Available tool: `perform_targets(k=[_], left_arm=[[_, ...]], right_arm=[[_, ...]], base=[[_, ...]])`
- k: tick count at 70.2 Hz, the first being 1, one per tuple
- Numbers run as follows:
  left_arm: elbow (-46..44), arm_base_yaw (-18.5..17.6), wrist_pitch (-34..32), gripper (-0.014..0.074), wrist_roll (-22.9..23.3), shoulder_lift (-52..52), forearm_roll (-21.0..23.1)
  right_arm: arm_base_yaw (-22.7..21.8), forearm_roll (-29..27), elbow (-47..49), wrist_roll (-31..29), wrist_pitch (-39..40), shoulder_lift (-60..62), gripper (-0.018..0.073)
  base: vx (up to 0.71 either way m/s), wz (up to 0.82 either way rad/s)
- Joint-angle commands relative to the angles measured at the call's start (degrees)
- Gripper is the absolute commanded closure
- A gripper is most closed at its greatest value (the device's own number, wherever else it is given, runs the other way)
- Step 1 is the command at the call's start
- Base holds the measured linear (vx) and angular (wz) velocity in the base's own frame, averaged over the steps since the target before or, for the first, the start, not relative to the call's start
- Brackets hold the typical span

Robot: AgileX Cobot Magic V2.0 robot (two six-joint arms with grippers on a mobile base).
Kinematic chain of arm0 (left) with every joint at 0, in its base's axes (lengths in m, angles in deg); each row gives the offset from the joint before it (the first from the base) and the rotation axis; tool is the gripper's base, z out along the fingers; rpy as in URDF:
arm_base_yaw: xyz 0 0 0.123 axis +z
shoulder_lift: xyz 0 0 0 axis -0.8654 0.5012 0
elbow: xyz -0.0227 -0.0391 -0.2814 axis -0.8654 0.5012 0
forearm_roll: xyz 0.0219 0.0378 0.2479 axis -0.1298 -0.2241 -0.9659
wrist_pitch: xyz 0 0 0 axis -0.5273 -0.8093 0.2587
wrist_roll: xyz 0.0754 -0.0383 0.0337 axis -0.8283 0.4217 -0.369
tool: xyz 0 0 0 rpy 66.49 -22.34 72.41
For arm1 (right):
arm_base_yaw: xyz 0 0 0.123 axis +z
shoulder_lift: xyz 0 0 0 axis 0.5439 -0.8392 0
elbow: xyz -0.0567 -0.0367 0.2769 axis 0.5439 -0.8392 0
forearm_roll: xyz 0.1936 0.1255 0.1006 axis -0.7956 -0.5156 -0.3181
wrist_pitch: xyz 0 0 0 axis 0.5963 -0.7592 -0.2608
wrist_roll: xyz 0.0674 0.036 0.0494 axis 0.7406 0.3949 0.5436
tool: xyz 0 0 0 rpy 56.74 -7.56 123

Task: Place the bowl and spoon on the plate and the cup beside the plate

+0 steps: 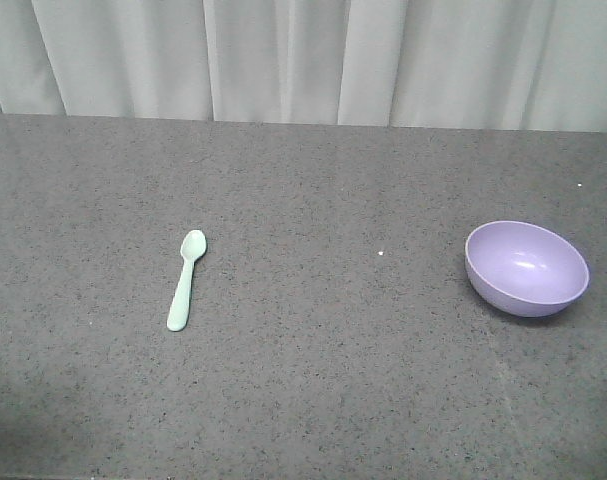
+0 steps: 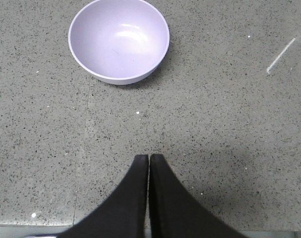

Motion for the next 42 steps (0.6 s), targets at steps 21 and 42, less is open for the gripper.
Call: perform_targets(k=[21,42], left_arm=[[-1.68,0.12,-2.94,0.0305,0.13,-0.14,-0.30],[-1.68,0.12,-2.91,0.0029,-0.38,-0.17,2.50]], right_arm=[[0.03,0.84,1.82,-0.16,3.41,-0.10,0.0225],[0.03,1.20,1.82,-0.16,3.52,-0.10,0.0024]], base=[[0.00,0.00],[0.00,0.00]])
